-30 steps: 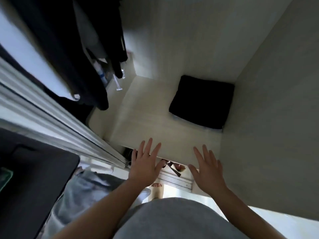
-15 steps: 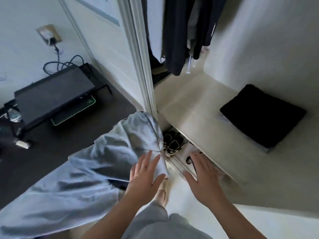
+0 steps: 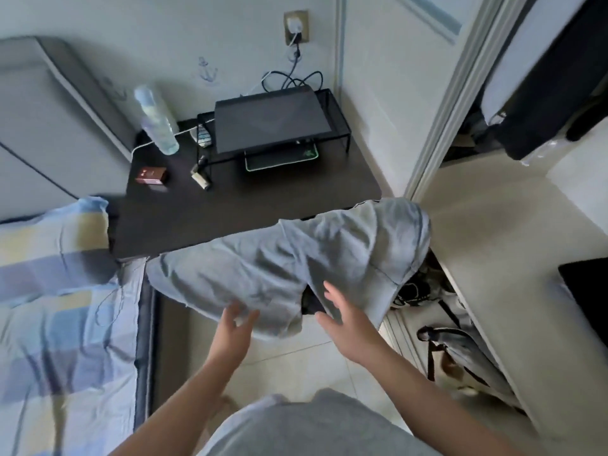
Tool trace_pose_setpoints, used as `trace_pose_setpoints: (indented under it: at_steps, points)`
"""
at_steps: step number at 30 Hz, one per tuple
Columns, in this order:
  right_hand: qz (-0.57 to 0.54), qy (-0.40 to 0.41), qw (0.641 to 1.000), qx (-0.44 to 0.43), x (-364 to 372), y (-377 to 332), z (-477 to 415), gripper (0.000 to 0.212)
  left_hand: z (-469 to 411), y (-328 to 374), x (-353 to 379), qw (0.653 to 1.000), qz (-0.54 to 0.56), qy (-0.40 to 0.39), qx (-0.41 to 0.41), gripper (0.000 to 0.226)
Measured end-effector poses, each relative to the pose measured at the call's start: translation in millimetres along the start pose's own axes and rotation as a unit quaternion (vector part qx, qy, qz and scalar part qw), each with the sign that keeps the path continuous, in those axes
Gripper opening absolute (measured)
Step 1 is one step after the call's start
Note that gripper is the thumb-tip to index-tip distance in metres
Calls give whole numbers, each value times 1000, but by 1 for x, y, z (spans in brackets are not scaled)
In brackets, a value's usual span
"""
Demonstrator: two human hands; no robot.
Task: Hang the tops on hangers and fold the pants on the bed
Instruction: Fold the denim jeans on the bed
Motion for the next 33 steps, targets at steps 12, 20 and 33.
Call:
trace_pose_setpoints:
  at_steps: [12, 20, 33]
  points:
    - [-81, 23, 978, 190, 61, 1, -85, 42, -44, -26, -90, 996, 40, 72, -15, 42]
    - [-153, 145, 965, 154, 83, -6, -86, 68, -38, -31, -103, 996, 79, -28, 19, 15]
    - [-176, 158, 956, 175, 121, -2, -87, 31, -17, -31, -133, 978, 183, -95, 40, 50]
Point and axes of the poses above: each hand's wrist, its own z-axis away from the middle knuckle, its own x-axis out of the palm, y = z × x, the point moved 3 cm from there along -z, towards the middle knuckle, and after that the axes turned 4 degrees about x, right-handed, at the moved point
